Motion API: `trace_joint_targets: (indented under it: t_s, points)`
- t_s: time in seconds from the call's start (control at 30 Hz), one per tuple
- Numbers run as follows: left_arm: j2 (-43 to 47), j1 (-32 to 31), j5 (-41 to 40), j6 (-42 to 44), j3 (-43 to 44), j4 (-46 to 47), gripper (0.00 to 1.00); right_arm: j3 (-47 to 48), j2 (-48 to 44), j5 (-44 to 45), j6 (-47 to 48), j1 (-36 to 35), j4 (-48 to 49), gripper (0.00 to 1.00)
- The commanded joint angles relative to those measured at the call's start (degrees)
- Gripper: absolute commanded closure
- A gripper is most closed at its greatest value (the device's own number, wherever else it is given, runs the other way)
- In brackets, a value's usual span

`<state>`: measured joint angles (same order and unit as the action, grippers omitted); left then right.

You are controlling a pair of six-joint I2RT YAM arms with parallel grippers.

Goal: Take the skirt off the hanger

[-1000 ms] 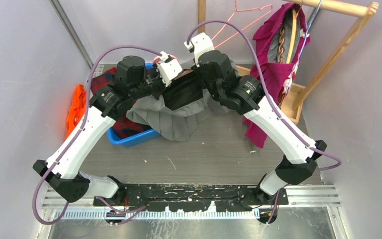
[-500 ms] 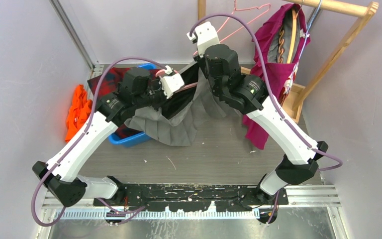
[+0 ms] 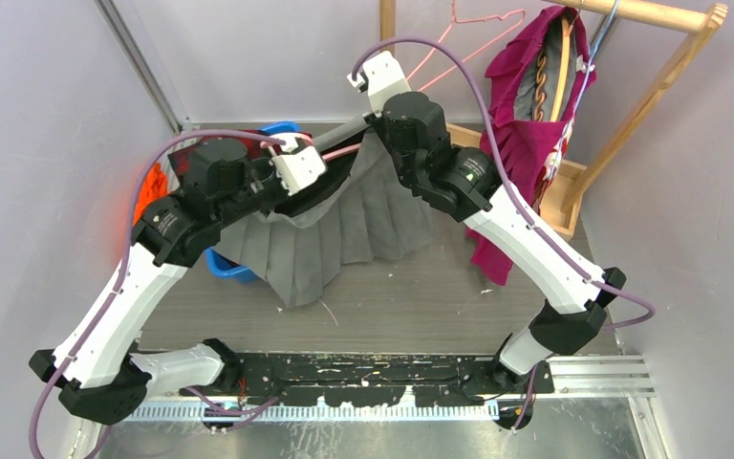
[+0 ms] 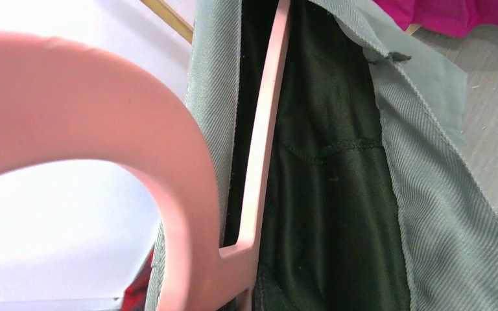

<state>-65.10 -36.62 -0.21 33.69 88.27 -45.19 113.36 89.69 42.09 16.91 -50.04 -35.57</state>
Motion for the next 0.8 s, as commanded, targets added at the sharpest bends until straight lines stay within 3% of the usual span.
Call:
trace_joint_targets:
  t_s: [0.0,0.4,0.77]
  points:
    - [2.63,1.73,-8.48,4.57,1.35,-1.44,1.0,-0.39,-3.88,4.14,1.55,2.11,4.22,0.99]
    - [5.77,4.6,-9.0,5.96,2.08,-1.83,1.0,-3.35,-5.68,3.94,2.32,3.84,5.35,0.99]
    - [9.4,4.63,-1.17,0.85,10.58,-5.99,1.0,-5.89,-4.77,2.41,1.47,6.25,6.84,0.99]
